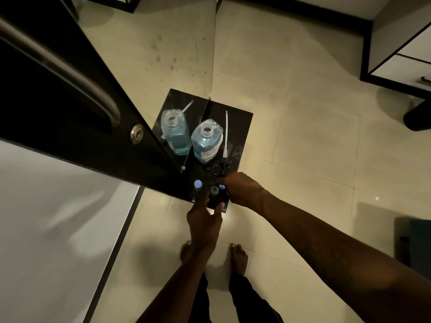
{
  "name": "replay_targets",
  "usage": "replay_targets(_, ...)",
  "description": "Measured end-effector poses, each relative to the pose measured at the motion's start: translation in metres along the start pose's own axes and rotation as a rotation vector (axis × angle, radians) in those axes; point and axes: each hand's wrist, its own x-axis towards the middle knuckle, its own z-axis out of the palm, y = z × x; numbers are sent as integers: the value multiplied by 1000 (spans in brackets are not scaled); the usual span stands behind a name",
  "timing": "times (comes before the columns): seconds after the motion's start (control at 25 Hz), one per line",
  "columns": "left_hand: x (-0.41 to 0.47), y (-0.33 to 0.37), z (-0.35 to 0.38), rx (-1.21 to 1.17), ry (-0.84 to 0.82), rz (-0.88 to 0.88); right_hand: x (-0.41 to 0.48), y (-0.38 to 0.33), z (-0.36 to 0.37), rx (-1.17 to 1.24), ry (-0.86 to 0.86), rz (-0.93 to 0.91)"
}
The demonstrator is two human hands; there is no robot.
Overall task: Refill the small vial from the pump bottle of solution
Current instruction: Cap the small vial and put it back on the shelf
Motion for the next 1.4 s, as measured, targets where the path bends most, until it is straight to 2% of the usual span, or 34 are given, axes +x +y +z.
replay_targets(0.16,9,-4,6,12,19,62,6,1,8,16,-31,7)
replay_targets(0.4,23,-2,9,66,33,177,-3,9,10,62,35,23)
replay_targets(0.6,17,21,1,110,17,172,-35,6,-19,278,244,19)
replay_targets(0.72,9,55,-22,170,-48,269,-71,-11,-47,335,346,-82)
replay_targets(0.92,1,108,-67,74,-246,442,-132,-47,-100,162,370,-244)
replay_targets(1.04,-5,147,-87,148,-153,603,-159,-69,-135,3,379,-302)
replay_targets(1.2,-16,194,-109,168,-149,637,-177,-85,-172,-246,360,-310)
replay_targets(1.4,-12,226,-122,138,-178,728,-201,-99,-202,-249,452,-242)
